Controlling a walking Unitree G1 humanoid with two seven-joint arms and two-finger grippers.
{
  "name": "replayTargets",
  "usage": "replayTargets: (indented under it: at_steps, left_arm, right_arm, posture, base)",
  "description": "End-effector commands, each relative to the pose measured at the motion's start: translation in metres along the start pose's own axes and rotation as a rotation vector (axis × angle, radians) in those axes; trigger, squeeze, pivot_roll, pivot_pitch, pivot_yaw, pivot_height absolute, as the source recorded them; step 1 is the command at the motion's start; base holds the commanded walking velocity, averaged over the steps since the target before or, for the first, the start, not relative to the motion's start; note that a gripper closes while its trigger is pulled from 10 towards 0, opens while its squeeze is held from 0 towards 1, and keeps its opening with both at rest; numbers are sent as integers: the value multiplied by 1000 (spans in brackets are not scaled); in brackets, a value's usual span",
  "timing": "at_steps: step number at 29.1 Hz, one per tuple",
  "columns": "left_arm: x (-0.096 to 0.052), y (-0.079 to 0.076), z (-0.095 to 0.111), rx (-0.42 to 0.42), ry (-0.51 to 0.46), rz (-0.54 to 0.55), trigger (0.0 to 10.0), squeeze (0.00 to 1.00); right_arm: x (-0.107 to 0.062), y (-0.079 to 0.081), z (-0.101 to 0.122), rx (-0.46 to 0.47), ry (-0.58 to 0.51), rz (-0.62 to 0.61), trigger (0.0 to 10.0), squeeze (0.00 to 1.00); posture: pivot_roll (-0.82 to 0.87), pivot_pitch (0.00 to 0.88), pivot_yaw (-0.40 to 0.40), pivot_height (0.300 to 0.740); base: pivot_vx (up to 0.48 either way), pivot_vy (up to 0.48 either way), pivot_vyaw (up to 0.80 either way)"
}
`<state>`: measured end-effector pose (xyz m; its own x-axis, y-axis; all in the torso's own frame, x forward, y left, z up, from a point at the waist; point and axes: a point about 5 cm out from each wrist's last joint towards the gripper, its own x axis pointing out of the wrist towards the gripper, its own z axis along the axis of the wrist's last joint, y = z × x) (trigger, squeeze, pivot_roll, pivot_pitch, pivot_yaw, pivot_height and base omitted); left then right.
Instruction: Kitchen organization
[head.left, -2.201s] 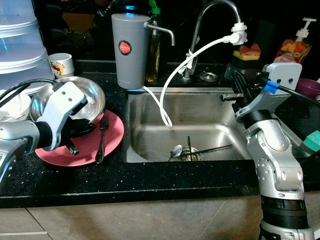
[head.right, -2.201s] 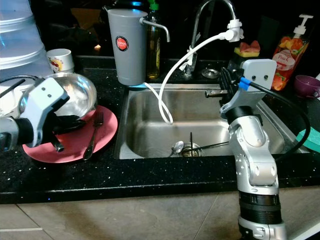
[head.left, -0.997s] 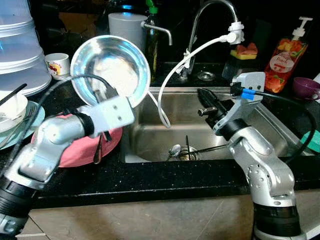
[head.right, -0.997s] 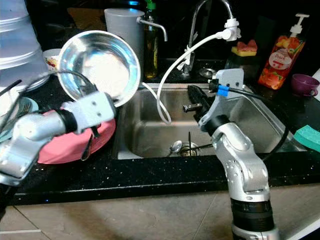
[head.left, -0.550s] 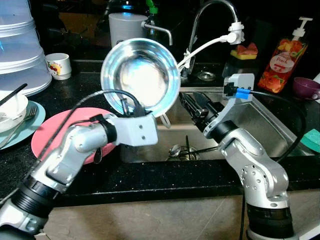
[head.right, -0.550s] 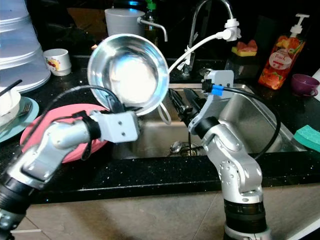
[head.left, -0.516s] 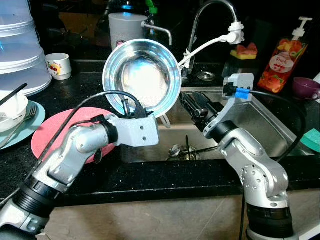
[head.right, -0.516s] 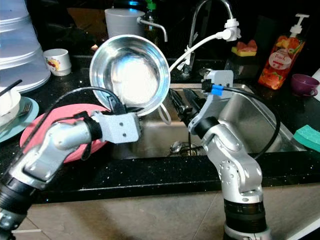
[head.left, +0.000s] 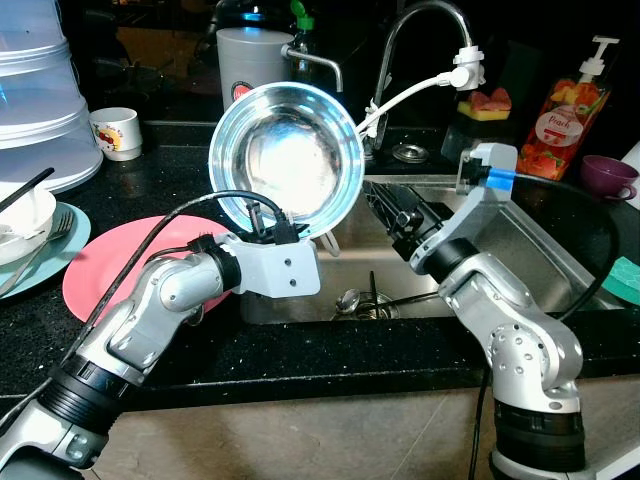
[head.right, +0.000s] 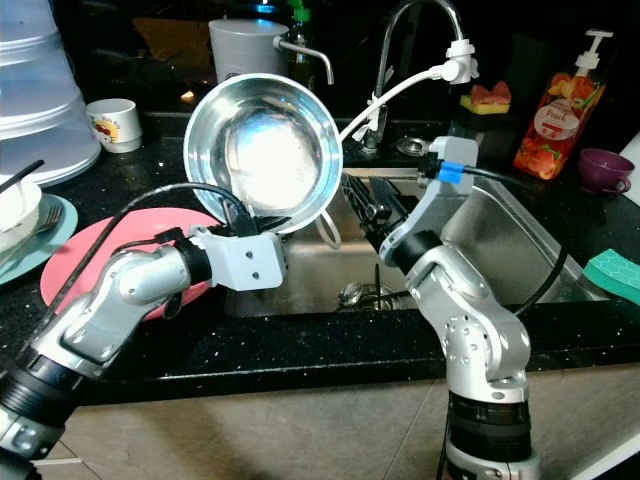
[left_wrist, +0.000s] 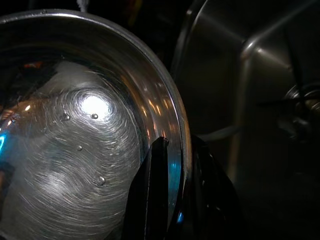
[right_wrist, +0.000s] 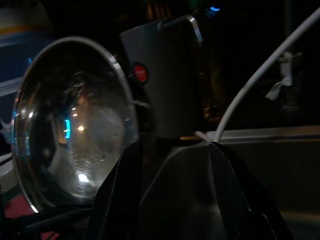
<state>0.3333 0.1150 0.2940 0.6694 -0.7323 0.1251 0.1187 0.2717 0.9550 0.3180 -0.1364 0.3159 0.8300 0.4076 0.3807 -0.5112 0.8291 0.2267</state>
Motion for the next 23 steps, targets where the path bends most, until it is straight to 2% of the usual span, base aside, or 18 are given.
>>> replayTargets:
  at_steps: [1,9,13,23]
  left_arm:
    - [-2,9,1,36,-9,34,10000,0]
    - [3,5,5,31,-36,26,10000,0]
    - [11,2,16,6,-96,22,10000,0]
    - [17,-2,30,-16,-159,7,10000,0]
  right_arm:
    - [-3,0,6,-6,-12,7,10000,0]
    - [-2,11,3,17,0,65,10000,0]
    - [5,22,-7,53,44,87,10000,0]
    - [12,24,-19,64,96,67,10000,0]
  posture:
    - [42,127,-78,740]
    - [43,131,-77,740]
    - [41,135,-75,740]
    - [41,137,-75,740]
  base:
    - [0,0,0]
    - [0,0,0]
    - [0,0,0]
    - [0,0,0]
